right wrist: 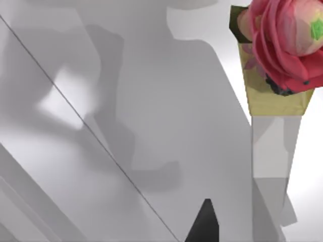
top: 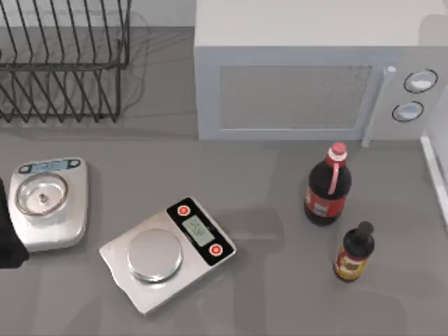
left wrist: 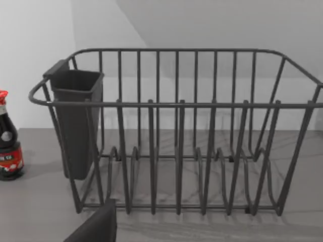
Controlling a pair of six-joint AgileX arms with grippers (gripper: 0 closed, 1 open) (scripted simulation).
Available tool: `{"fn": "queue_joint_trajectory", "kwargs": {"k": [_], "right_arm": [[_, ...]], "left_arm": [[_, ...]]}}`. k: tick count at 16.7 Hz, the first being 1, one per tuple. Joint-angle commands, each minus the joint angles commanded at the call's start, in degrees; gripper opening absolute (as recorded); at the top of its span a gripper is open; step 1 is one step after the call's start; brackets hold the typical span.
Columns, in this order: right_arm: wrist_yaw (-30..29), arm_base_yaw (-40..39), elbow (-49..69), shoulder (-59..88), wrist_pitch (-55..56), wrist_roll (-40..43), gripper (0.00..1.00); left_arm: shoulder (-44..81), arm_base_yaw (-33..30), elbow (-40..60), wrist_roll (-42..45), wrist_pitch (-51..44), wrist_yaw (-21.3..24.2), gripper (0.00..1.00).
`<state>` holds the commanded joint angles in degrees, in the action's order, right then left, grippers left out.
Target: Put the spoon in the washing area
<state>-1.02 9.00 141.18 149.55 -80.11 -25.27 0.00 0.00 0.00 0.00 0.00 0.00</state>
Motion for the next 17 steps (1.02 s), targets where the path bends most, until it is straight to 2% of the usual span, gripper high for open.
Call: {"fn": "queue_joint_trajectory", "kwargs": {"k": [11, 17], "right_arm": [[0.0, 0.0, 0.0, 0.0, 0.0, 0.0, 0.98], [0.0, 0.0, 0.0, 0.0, 0.0, 0.0, 1.0]], "left_arm": [[0.0, 0.0, 0.0, 0.0, 0.0, 0.0, 1.0], [0.0, 0.0, 0.0, 0.0, 0.0, 0.0, 1.0]]}}
